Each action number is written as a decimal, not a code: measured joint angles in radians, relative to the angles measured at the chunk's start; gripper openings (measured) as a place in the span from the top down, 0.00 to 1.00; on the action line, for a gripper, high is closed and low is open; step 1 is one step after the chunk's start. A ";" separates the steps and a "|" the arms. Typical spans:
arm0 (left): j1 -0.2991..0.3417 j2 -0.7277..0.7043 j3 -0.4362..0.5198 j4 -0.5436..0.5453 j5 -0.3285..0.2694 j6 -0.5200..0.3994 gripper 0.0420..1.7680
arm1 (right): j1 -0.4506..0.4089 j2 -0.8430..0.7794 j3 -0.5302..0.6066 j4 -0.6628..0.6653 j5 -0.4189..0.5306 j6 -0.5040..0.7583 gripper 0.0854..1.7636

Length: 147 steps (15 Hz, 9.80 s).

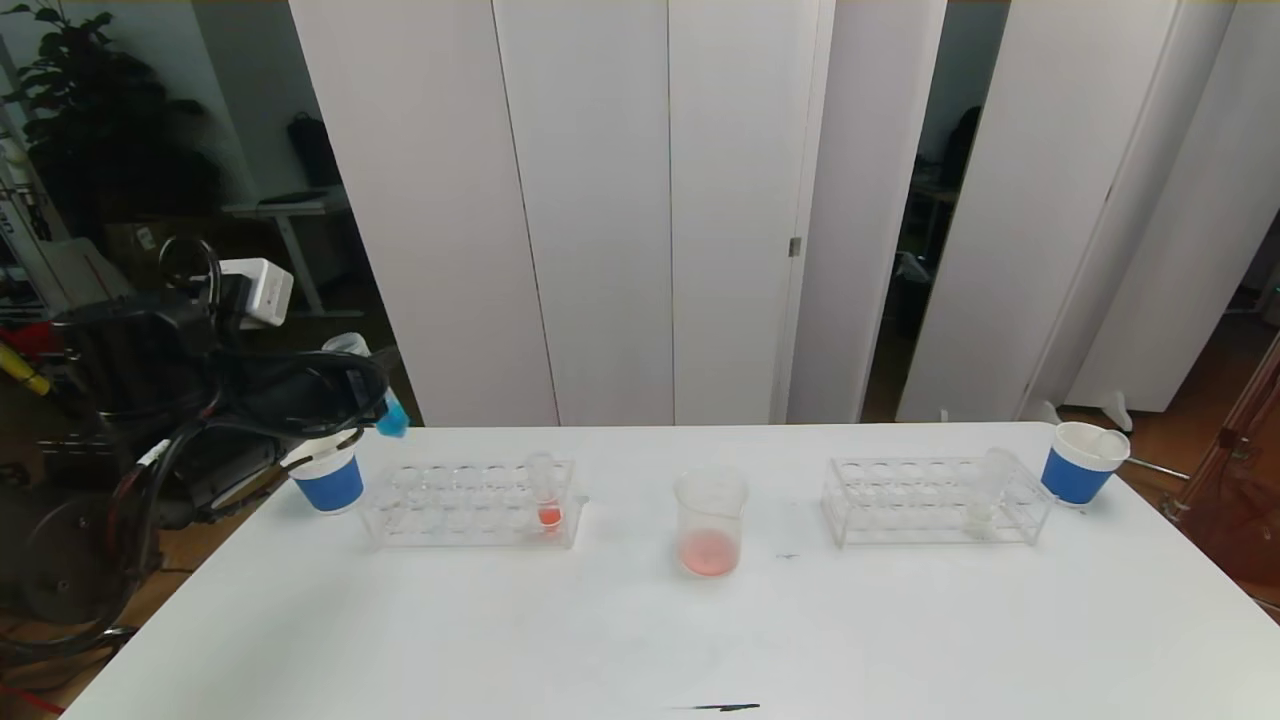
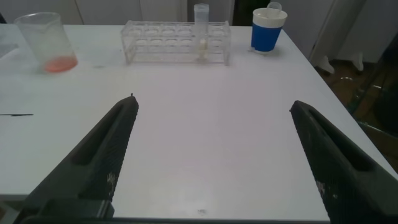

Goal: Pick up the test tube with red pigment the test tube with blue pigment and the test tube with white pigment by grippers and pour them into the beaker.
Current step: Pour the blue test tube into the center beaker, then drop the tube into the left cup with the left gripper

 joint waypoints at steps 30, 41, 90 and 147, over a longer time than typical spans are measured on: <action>-0.424 0.506 -0.460 -0.267 -0.530 0.441 0.69 | 0.000 0.000 0.000 0.000 0.000 0.000 0.01; -0.396 0.611 -0.518 -0.290 -0.564 0.850 0.69 | 0.000 0.000 0.000 0.000 0.000 0.000 0.01; -0.389 0.743 -0.529 -0.623 -0.503 1.289 0.69 | 0.000 0.000 0.000 0.000 0.000 0.000 0.01; -0.419 0.759 -0.596 -0.661 -0.485 1.359 0.69 | 0.000 0.000 0.000 0.000 0.000 0.000 0.01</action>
